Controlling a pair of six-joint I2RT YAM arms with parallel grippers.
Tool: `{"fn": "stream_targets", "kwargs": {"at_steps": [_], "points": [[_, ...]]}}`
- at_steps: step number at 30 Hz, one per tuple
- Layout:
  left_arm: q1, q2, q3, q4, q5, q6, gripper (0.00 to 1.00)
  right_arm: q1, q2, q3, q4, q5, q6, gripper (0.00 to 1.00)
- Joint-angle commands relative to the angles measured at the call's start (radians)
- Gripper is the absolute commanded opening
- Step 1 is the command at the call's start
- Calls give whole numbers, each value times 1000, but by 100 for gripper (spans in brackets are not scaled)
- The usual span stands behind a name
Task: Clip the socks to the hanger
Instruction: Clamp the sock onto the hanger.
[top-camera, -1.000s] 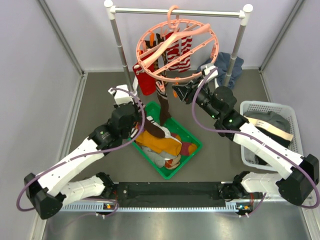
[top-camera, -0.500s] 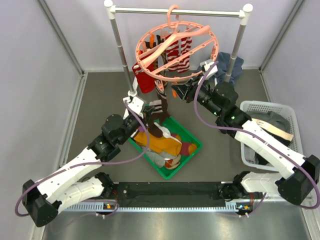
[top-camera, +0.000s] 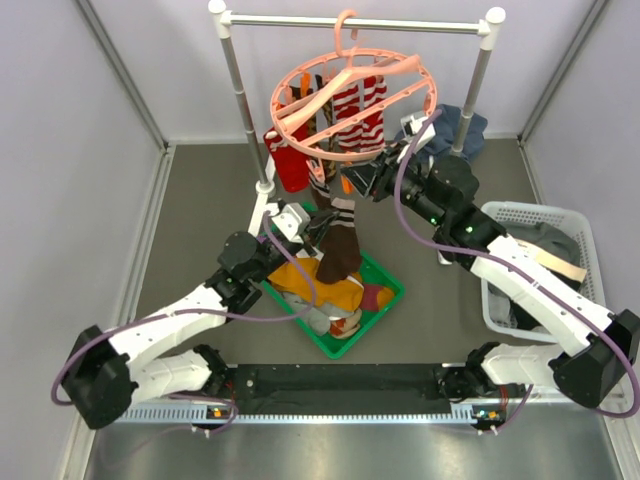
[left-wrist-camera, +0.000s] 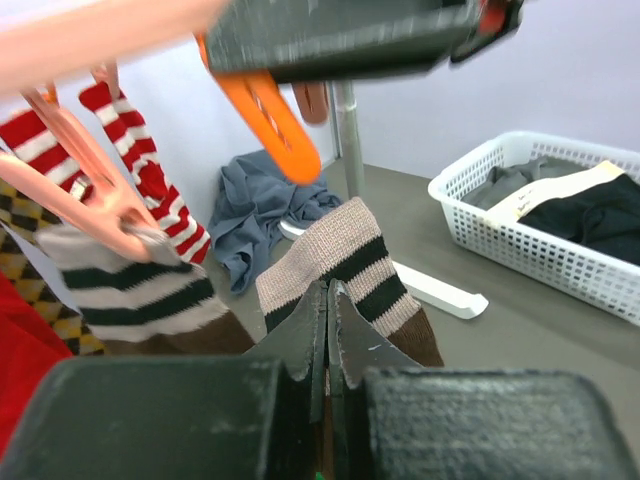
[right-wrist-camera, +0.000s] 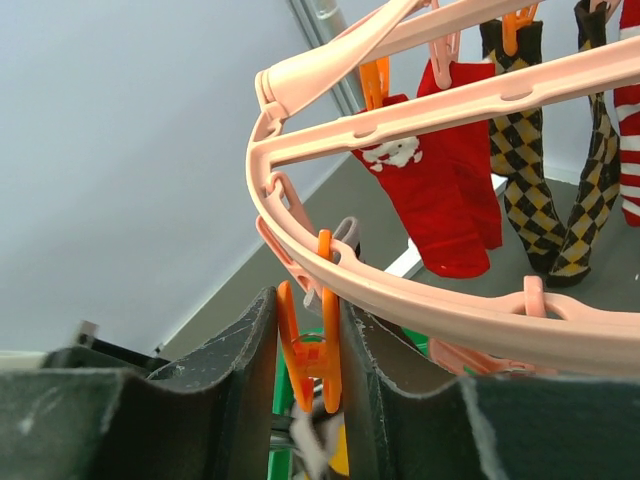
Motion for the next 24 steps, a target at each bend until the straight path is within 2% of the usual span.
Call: {"fn": "stream_targets", "kwargs": {"at_steps": [1, 10, 19, 24], "points": [[-5, 53, -27, 215, 6, 8, 0, -17, 0, 25, 11, -48, 32, 0], [-5, 133, -72, 457, -49, 11, 0, -33, -15, -9, 16, -22, 35, 0], [-5, 188, -81, 558, -44, -4, 0, -48, -9, -36, 42, -38, 44, 0], [-5, 185, -72, 554, -63, 10, 0, -49, -11, -47, 62, -56, 66, 0]]}}
